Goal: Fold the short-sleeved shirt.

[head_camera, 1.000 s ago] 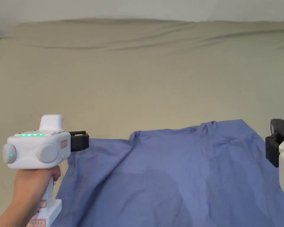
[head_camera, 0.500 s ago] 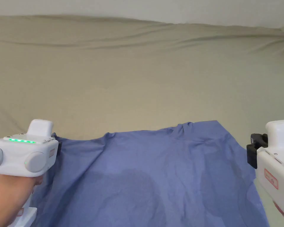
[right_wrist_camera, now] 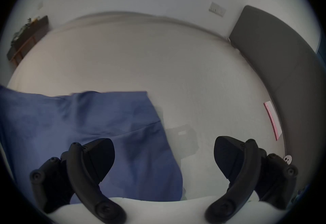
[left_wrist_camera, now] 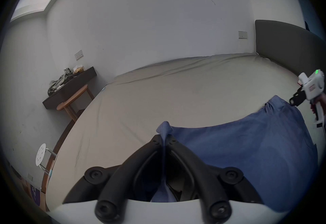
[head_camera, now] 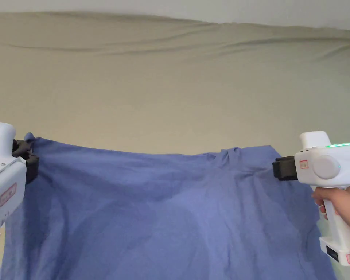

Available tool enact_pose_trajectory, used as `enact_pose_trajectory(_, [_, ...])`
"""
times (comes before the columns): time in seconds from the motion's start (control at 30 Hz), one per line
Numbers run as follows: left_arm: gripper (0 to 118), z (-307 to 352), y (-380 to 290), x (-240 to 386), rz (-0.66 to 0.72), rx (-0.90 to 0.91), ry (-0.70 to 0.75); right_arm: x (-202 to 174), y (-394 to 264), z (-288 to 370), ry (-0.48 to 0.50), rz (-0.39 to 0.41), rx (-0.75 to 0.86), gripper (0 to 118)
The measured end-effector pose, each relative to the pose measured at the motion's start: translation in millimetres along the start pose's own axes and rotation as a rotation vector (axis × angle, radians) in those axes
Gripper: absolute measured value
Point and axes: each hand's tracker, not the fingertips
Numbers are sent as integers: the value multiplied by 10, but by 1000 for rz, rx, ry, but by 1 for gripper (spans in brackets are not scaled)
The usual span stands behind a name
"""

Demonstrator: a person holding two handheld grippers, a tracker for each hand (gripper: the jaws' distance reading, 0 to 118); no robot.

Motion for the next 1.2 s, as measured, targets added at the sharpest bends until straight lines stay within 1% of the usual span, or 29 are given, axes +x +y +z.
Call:
enact_pose_trajectory(0.07, [0,43,-67,59,-14,-18,1,20,-27,-210,16,-29,-32,113])
enact_pose_trajectory(0.1, [0,40,-106,90,-33,-26,6,12,-46,-293,15,-34,-62,110])
enact_pose_trajectory(0.13, [0,39,-137,111,-43,-30,4,-16,-25,-291,17,-29,-76,97])
enact_pose_trajectory(0.17, [0,49,-177,134,-43,-35,2,-43,-44,-311,19,-22,-83,90])
enact_pose_trajectory(0.2, [0,47,-203,145,-36,-43,-8,-50,-66,-305,42,-17,-87,85])
enact_pose_trajectory(0.23, [0,44,-223,160,-33,-49,-13,-61,-87,-237,126,-51,-44,85])
enact_pose_trajectory(0.27, [0,48,-247,178,-31,-56,-11,-86,-74,-145,163,-64,-20,63])
enact_pose_trajectory(0.3, [0,22,-286,138,-26,-56,-9,-170,-67,-69,189,-44,-7,28])
enact_pose_trajectory(0.33, [0,38,-298,136,-19,-57,-9,-257,-90,-22,108,46,31,0])
enact_pose_trajectory(0.37, [0,73,-304,124,-13,-56,-9,-302,-178,10,67,93,9,0])
enact_pose_trajectory(0.4, [0,110,-302,108,-8,-54,-9,-275,-158,108,64,98,31,0])
enact_pose_trajectory(0.47, [0,270,-266,78,10,-37,2,-170,-199,369,65,30,103,0])
enact_pose_trajectory(0.53, [0,423,-203,-7,27,-17,13,-53,-142,717,83,-9,167,0])
enact_pose_trajectory(0.6, [0,597,-105,-128,41,30,40,36,-169,1120,76,1,243,0])
enact_pose_trajectory(0.7, [0,983,101,-238,74,114,73,164,-170,1777,43,47,370,0])
enact_pose_trajectory(0.83, [0,1504,338,-347,95,216,104,312,-290,2620,17,15,531,0])
enact_pose_trajectory(0.9, [0,1786,440,-385,96,277,123,363,-399,3016,-30,5,621,0])
enact_pose_trajectory(1.03, [0,2312,615,-462,109,383,145,388,-583,3821,-85,-9,796,0])
enact_pose_trajectory(1.13, [0,2687,733,-547,120,461,157,409,-693,4362,-127,-53,905,0])
enact_pose_trajectory(1.2, [0,2948,803,-598,130,513,170,442,-741,4687,-172,-71,973,0])
